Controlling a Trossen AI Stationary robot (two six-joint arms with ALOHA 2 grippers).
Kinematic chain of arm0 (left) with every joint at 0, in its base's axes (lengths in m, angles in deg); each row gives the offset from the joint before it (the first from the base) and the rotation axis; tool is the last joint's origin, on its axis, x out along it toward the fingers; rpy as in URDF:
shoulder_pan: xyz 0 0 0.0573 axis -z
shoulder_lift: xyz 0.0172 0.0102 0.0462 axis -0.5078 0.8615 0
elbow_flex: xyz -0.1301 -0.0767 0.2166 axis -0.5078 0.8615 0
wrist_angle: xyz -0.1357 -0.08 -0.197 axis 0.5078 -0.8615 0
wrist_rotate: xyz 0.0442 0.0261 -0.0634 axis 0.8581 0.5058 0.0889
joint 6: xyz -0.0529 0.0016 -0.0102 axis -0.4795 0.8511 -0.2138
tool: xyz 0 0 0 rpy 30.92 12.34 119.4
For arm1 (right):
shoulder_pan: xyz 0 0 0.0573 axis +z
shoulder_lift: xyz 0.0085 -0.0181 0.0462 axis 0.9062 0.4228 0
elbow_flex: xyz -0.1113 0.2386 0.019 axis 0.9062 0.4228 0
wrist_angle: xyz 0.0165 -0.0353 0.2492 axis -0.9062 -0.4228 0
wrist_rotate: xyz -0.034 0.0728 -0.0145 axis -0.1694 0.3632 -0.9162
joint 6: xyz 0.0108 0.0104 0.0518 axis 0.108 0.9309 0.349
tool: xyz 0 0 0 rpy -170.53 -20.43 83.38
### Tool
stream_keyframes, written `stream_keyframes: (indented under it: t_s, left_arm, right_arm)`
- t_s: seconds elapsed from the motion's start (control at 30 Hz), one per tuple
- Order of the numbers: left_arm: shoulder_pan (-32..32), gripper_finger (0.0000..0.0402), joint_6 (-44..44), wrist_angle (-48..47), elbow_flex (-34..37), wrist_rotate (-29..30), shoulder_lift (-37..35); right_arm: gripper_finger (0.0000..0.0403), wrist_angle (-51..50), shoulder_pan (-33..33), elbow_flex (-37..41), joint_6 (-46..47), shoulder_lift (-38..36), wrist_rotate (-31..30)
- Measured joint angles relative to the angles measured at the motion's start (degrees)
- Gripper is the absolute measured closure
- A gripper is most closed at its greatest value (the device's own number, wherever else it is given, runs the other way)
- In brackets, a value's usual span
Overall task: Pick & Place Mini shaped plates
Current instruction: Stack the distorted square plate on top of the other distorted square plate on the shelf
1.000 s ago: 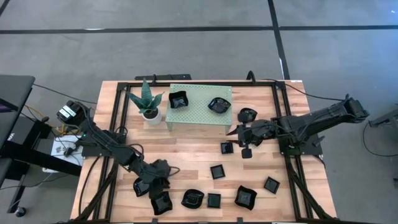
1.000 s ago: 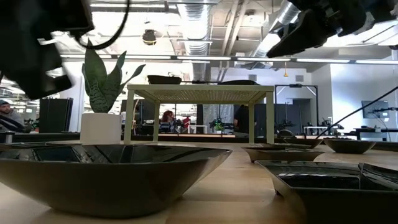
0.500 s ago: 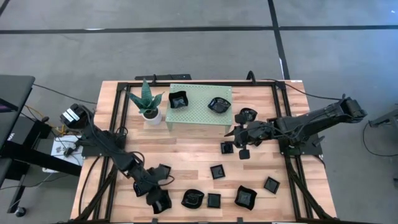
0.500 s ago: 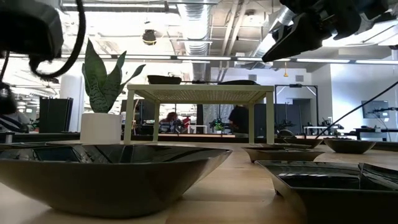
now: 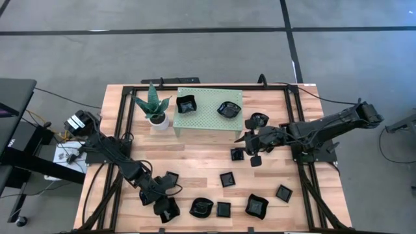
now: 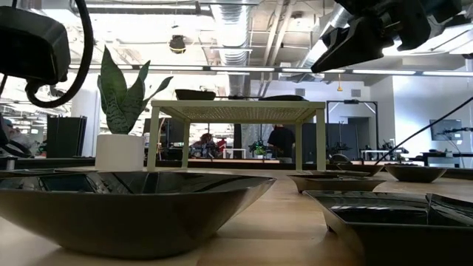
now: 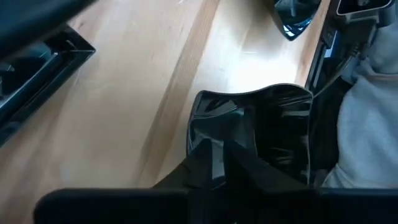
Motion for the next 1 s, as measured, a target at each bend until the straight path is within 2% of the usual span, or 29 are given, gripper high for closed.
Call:
stream_keyframes:
  t_s: [0.2, 0.5, 0.6, 0.8, 1.0]
  left_arm:
    - [-0.75, 0.0371, 0.02, 0.44, -0.9, 0.11, -0.07]
    - [-2.44, 0.0329, 3.48, 0.49, -3.72, 0.29, -0.13]
    - [-2.43, 0.0324, 3.85, -2.33, -3.72, 0.24, -0.44]
    - [-3.75, 0.0325, 3.9, -12.25, -3.72, 0.25, -5.77]
    - [-4.26, 0.0325, 4.78, -15.28, -3.72, 3.3, -11.31]
  right_arm:
    - [0.0294, 0.02, 0.0, 0.0, -0.02, 0.0, 0.0]
    - [0.0294, 0.04, -0.02, 0.0, -0.04, 0.0, -0.02]
    - [0.0294, 0.04, -0.01, 0.0, -0.06, 0.0, -0.04]
    - [0.0294, 0.48, 0.0, 0.0, -4.21, 0.0, -0.05]
    - [0.0294, 0.45, -0.02, 0.0, -4.5, 0.0, -0.15]
